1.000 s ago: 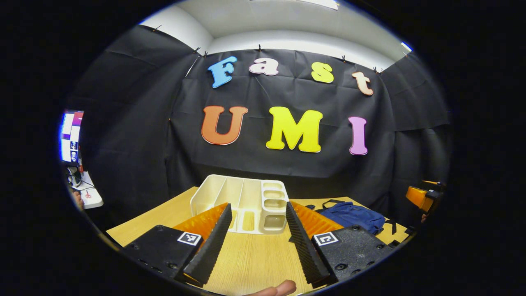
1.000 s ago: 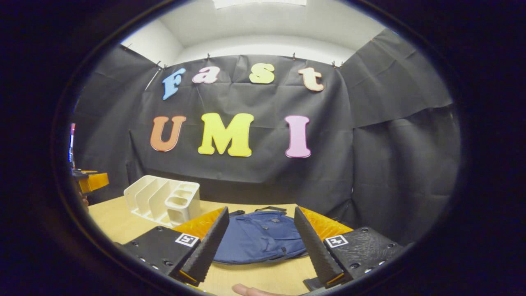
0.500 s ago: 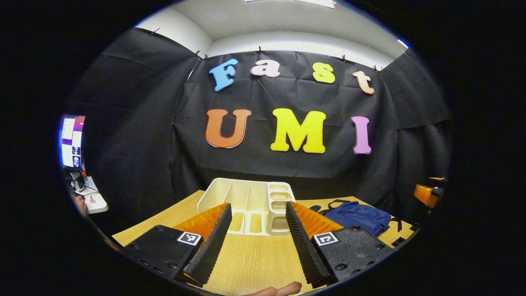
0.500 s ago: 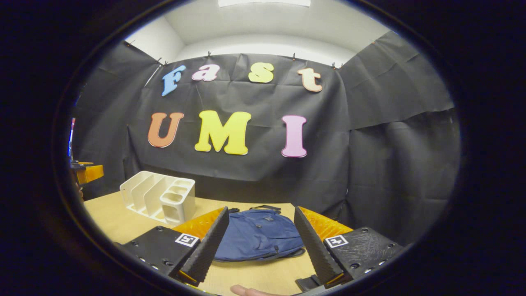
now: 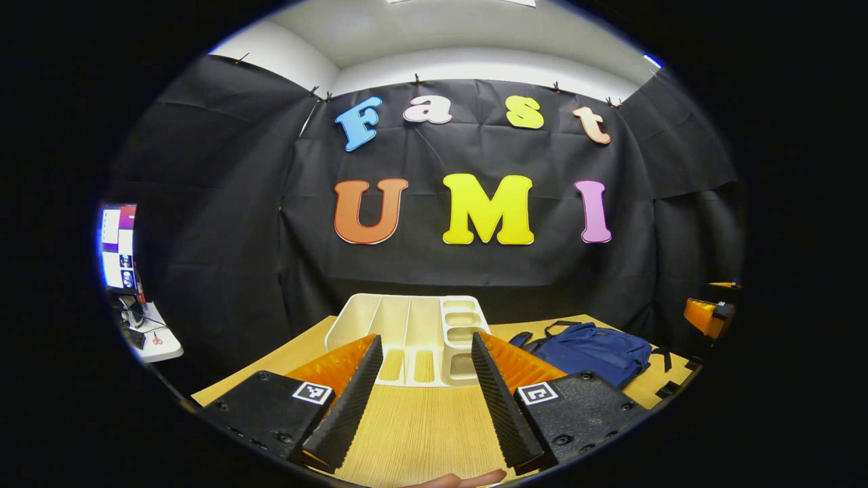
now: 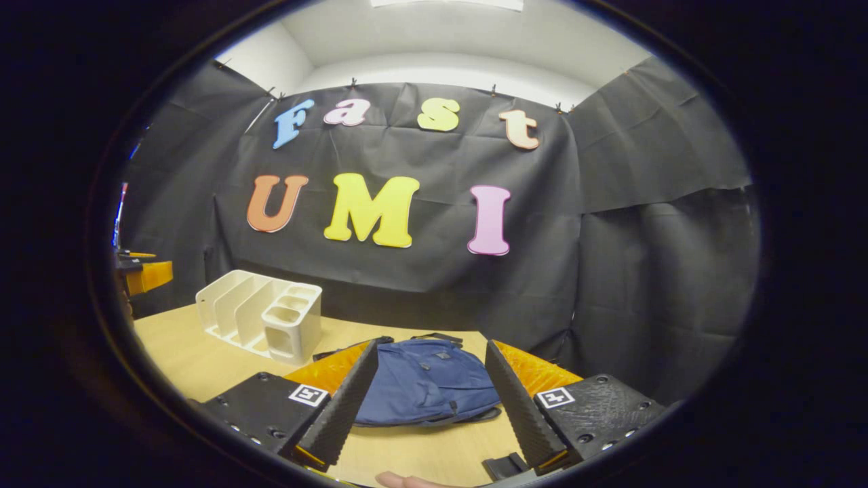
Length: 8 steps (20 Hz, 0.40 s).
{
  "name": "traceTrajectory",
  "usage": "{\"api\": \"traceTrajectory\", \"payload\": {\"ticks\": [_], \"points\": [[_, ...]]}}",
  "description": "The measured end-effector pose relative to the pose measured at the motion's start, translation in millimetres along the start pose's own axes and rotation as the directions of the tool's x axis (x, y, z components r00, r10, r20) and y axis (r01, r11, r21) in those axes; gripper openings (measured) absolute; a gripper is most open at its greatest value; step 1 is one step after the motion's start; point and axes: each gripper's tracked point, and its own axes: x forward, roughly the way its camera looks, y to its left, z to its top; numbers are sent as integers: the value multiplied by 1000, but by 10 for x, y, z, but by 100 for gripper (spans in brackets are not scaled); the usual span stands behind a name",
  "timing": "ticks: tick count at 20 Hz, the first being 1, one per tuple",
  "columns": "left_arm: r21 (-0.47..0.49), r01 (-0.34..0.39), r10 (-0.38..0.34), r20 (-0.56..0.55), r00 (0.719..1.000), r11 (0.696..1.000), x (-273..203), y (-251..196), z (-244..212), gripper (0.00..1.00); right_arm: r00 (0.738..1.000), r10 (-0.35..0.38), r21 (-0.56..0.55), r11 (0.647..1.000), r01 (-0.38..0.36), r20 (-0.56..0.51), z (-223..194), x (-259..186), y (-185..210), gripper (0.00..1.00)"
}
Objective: Open the schoolbag, grab two books from the bookshelf and put them into the schoolbag.
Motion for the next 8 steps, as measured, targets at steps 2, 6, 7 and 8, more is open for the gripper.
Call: {"api": "traceTrajectory", "payload": {"ticks": [2, 6, 7, 8], "points": [[10, 7, -7, 8, 1000, 1000, 7, -30, 3, 84, 1000, -2, 6, 1000, 2, -13, -42, 6, -21, 96], [19, 20, -20, 10, 1000, 1000, 12, -101, -13, 84, 1000, 1, 15, 1000, -1, -31, -115, 31, -42, 99], [22, 20, -20, 6, 1000, 1000, 13, -107, -22, 84, 999, -1, 14, 1000, 2, -35, -123, 35, -57, 99], [25, 16, -17, 3, 1000, 1000, 22, -103, -29, 84, 999, -2, 13, 1000, 2, -37, -142, 43, -64, 99]]}}
